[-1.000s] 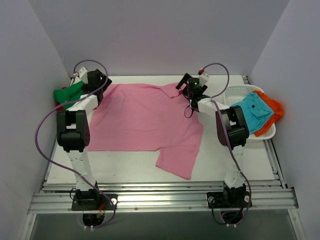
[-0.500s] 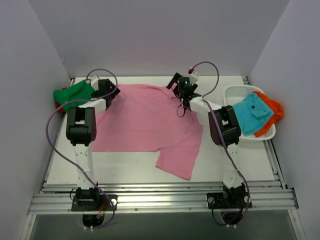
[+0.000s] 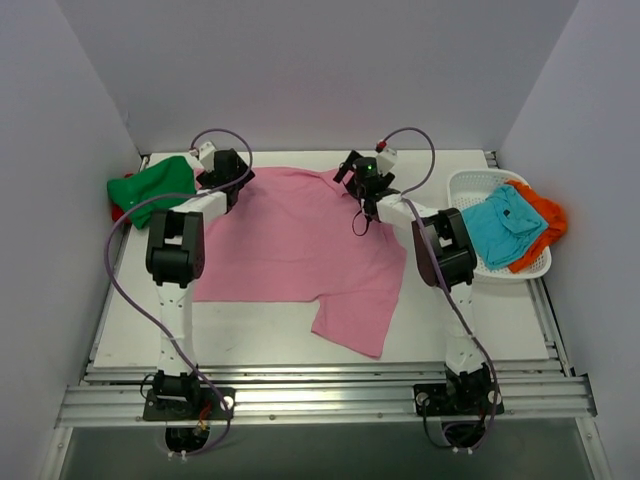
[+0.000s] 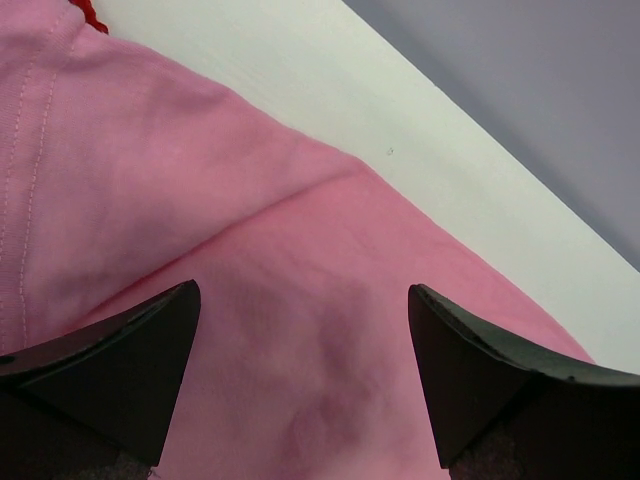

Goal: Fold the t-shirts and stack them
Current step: Flatten the tshirt out

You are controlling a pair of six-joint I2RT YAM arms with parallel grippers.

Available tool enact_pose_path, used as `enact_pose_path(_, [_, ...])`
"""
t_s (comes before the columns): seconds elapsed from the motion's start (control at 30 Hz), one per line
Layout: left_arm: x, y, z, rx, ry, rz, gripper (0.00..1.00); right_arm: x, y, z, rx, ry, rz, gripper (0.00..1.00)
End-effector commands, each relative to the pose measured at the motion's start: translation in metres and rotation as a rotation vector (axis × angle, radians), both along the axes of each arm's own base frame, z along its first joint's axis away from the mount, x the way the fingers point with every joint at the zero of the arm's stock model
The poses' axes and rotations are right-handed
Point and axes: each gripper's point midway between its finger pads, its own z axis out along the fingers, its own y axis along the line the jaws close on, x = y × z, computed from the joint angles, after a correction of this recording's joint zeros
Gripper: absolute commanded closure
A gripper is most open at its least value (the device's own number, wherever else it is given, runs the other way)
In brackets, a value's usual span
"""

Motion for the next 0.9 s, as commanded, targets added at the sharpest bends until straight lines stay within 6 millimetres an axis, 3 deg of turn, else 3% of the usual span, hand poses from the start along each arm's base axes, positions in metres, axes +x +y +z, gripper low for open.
enact_pose_path(0.0, [0.004, 0.009, 0.017, 0.015, -0.056, 0.013, 0.06, 0.013, 0.003, 0.005, 0.0, -0.028, -0.022, 0.05])
enact_pose_path(0.4, [0.005, 0.008, 0.019, 0.02, -0.059, 0.008, 0.06, 0.033, 0.008, -0.002, 0.009, -0.04, -0.014, 0.07])
enact_pose_path(0.73, [0.005, 0.006, 0.02, 0.028, -0.06, 0.003, 0.06, 0.047, 0.01, 0.016, -0.004, -0.082, -0.017, 0.08])
enact_pose_path(0.8, [0.005, 0.006, 0.02, 0.028, -0.06, 0.003, 0.06, 0.05, 0.01, 0.014, -0.011, -0.081, -0.014, 0.1])
enact_pose_path(0.87, [0.005, 0.006, 0.02, 0.031, -0.061, 0.003, 0.06, 0.056, 0.01, 0.016, -0.013, -0.092, -0.013, 0.19])
